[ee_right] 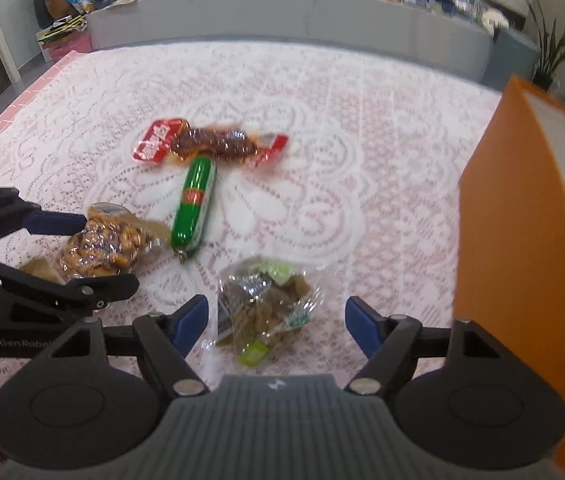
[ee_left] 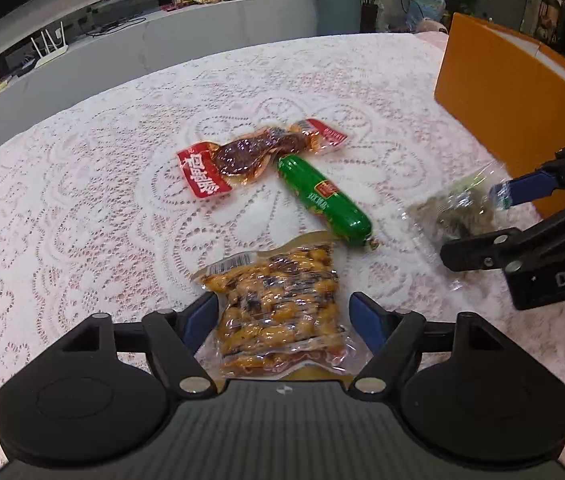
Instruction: Organize snacks
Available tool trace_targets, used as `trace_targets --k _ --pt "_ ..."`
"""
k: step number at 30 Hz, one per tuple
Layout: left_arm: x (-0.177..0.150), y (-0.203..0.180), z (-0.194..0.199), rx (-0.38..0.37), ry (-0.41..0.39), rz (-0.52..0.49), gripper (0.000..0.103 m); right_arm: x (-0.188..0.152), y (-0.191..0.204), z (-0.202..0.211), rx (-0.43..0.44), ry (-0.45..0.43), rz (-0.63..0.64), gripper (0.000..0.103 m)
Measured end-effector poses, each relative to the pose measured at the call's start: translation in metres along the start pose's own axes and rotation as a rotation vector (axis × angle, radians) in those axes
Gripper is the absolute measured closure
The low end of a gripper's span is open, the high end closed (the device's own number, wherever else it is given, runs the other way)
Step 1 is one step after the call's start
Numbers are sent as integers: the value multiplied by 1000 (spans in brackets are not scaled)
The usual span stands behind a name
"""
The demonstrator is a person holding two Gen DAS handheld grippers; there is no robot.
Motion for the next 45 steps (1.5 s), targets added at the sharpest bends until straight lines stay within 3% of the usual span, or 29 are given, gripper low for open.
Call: trace_targets --k 3,9,16,21,22,26,31,32,36,40,41,43,44,45 --pt "0 5 -1 -17 -5 38 13 -1 -2 -5 2 24 -22 33" --pt "1 4 -2 -9 -16 49 19 -1 1 -8 19 35 -34 55" --pt "2 5 1 3 -22 81 23 -1 2 -5 21 17 -33 64" --pt "2 4 9 -11 -21 133 28 1 5 4 26 -13 -15 65" --pt "2 4 13 -9 -28 151 33 2 5 6 25 -18 -11 65" --pt "2 1 24 -29 -42 195 34 2 7 12 35 -26 -5 66" --pt "2 -3 32 -33 -49 203 37 4 10 22 39 -46 3 66" --pt "3 -3 35 -33 -57 211 48 4 10 25 42 -49 2 66" --pt "3 -4 44 -50 -69 243 48 5 11 37 53 -71 15 66" --pt "-1 -11 45 -50 -45 212 49 1 12 46 62 -77 20 66" --pt "-2 -13 45 -52 -45 207 57 -2 11 46 64 -73 19 66" --pt "-4 -14 45 -63 -50 215 52 -8 9 45 64 -59 15 66" --pt "-5 -14 44 -67 -52 230 39 -10 8 44 62 -51 9 66" --pt "-6 -13 43 -69 -50 243 32 -13 5 42 60 -42 1 66"
Point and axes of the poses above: each gripper's, at about its wrist camera, not at the fingertips, and z roughly against the way its jaws point, y to its left, x to its top, the point moved 7 cm from there along -z, roughly the way its jaws point, and after that the axes turned 13 degrees about -z, right-handed, at the moved point
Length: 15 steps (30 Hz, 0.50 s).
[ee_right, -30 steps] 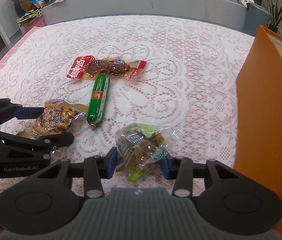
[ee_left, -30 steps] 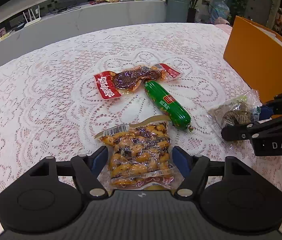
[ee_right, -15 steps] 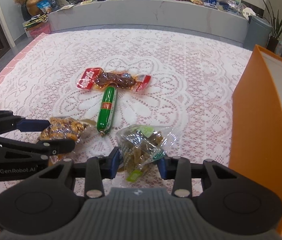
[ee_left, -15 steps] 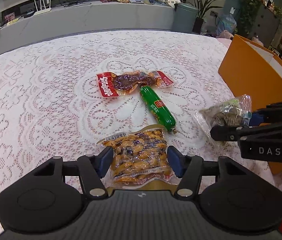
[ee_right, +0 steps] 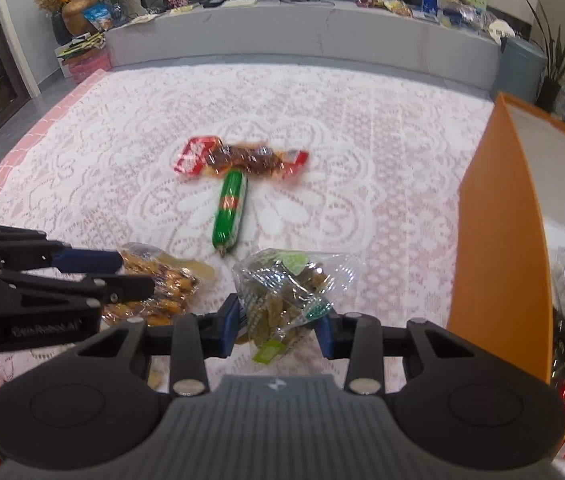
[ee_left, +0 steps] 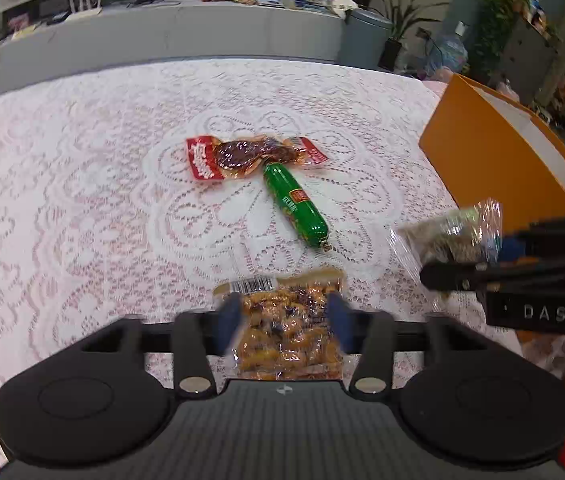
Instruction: Organize snacks
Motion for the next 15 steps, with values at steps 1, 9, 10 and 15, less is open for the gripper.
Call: trace_targets --k 1,9,10,15 --pt "-1 1 -1 -2 1 9 26 -2 -3 -2 -1 10 -12 66" --pt "-7 -18 -21 73 60 -90 15 -5 -8 -7 -1 30 -47 66" --pt "-8 -21 -24 84 70 -110 13 -5 -9 -7 0 32 -49 65" --pt "-9 -25 -30 122 62 -144 10 -7 -11 -12 -5 43 -58 65"
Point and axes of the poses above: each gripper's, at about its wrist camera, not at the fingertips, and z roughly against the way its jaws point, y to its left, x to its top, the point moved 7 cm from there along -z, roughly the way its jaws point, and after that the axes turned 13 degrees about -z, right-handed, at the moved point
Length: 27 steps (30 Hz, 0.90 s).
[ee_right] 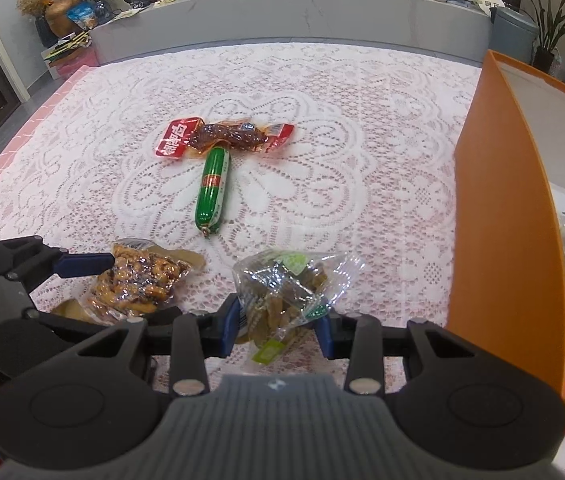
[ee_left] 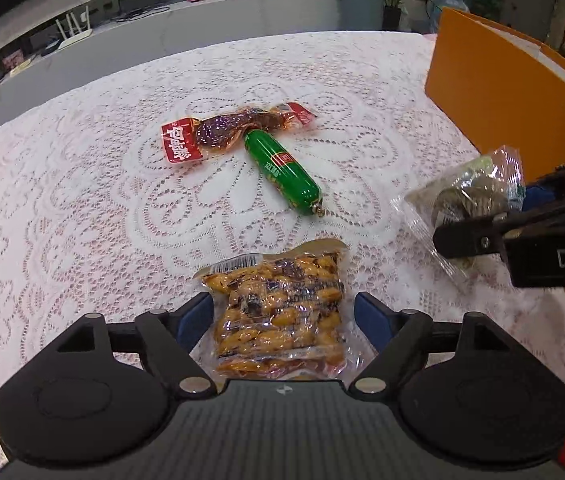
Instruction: Organize snacks
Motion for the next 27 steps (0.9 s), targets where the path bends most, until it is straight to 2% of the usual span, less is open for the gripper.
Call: trace_targets --k 6,8,14,20,27 --pt "1 0 2 -3 -10 -4 18 -1 2 -1 5 1 6 65" --pt "2 0 4 8 -13 -8 25 0 2 1 5 -2 5 65" --pt "4 3 12 1 -27 9 26 3 -1 9 9 -18 -2 65" --pt "15 10 40 -13 -80 78 26 8 1 25 36 -42 0 65" --pt "36 1 74 -34 -84 98 26 10 -10 55 86 -57 -55 66"
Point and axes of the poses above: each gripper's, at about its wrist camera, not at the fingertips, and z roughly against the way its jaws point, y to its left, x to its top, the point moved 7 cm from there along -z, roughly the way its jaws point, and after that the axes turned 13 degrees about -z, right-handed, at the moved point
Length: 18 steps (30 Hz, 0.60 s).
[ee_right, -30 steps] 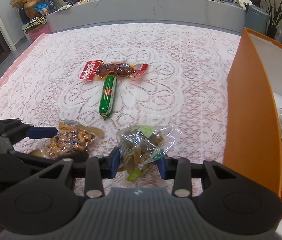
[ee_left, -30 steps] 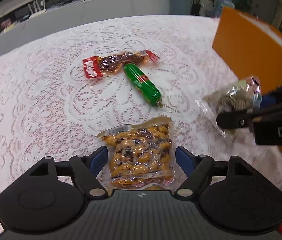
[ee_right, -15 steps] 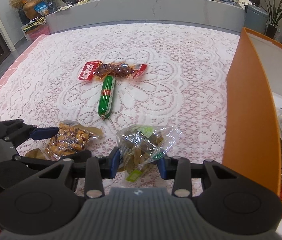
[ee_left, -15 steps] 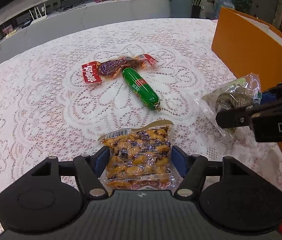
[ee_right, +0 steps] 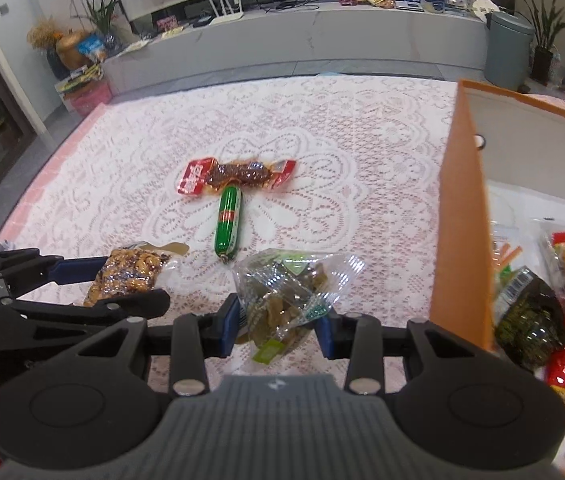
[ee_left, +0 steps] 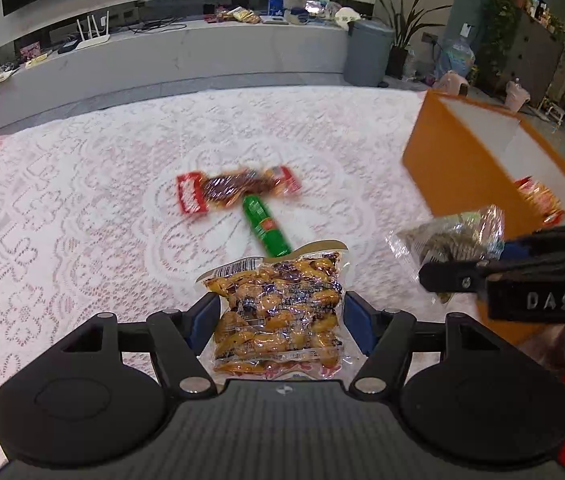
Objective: Organize snacks
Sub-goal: 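Carry the nut pack with the left tool while the right tool carries the green bag over the box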
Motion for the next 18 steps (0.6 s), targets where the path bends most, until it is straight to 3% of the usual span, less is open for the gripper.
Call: trace_targets --k 9,18 --pt "54 -53 43 -90 -86 -66 26 15 -21 69 11 -53 42 65" --pt "105 -125 55 -183 -130 -199 26 25 -82 123 -66 -47 54 65"
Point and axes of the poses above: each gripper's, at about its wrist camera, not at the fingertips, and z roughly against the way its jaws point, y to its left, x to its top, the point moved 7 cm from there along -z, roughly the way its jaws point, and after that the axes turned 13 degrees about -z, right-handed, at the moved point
